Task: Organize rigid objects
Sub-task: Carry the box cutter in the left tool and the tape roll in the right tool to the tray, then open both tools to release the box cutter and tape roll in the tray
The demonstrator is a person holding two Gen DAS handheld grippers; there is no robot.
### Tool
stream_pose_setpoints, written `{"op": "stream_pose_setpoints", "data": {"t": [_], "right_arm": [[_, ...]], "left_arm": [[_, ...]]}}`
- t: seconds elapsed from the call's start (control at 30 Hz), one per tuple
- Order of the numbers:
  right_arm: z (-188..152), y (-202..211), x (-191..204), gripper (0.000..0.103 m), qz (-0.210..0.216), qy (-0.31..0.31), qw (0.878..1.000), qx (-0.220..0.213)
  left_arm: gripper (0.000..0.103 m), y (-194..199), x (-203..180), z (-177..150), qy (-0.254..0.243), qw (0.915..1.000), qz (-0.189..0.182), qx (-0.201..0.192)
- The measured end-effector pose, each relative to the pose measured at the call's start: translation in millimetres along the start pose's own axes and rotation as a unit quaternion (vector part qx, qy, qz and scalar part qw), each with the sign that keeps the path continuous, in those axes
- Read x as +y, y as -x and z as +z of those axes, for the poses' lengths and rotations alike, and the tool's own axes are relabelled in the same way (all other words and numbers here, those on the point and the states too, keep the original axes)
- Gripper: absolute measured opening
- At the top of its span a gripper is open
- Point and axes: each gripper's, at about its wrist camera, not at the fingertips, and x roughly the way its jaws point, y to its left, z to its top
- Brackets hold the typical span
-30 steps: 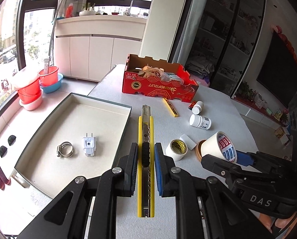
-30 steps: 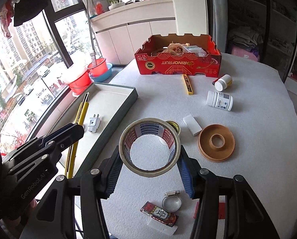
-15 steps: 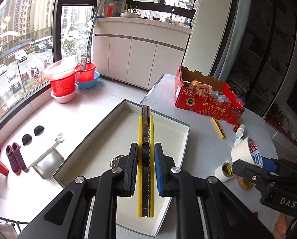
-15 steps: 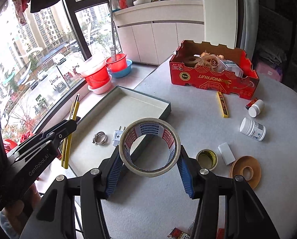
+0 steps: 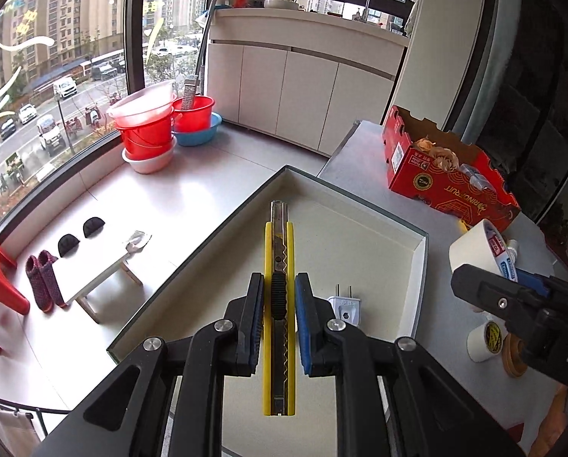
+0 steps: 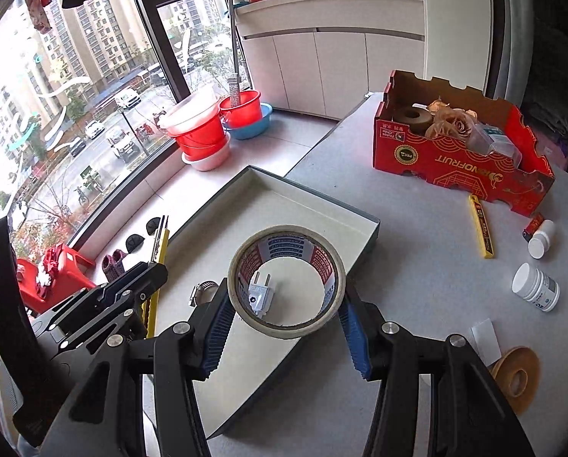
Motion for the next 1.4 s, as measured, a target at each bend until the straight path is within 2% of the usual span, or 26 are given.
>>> {"op": "stream_pose_setpoints", "data": {"t": [0.9, 1.1, 1.13, 1.2, 1.27, 1.33, 1.37, 1.4], "right_arm": [[11.4, -77.2, -5.5, 0.054, -0.015, -0.009, 0.999, 0.045], [7.6, -89.2, -8.6, 0.054, -0.02, -0.008, 0.998, 0.059], [6.1, -90.7, -8.5, 0.054, -0.022, -0.006, 0.998, 0.062], [3.2, -91.4, -9.4, 0.055, -0.024, -0.005, 0.997, 0.067], [1.4, -90.3, -12.9, 0.055, -0.026, -0.007, 0.997, 0.07], [0.6, -84.8, -16.6, 0.056, -0.02, -0.012, 0.998, 0.065], [0.7, -80.2, -17.8, 0.064, -0.011, -0.015, 0.998, 0.058], [0.8, -74.2, -18.5, 0.083, -0.006, -0.019, 0.999, 0.048]], "left_arm": [[0.017, -63.2, -7.2, 13.6, 0.004, 0.9981, 0.008, 0.061], [0.018, -73.1, -6.7, 9.1, -0.002, 0.9968, 0.026, 0.076], [0.021, -74.8, -6.7, 7.7, -0.003, 0.9965, 0.03, 0.079], [0.041, -77.1, -5.2, 4.2, -0.001, 0.9956, 0.043, 0.083], [0.075, -78.2, 1.3, 1.3, 0.012, 0.9944, 0.057, 0.088], [0.088, -77.3, 10.5, -1.1, 0.034, 0.994, 0.051, 0.09], [0.092, -76.2, 13.4, -2.1, 0.043, 0.994, 0.046, 0.089], [0.096, -74.3, 15.0, -3.2, 0.047, 0.994, 0.045, 0.088]]}}
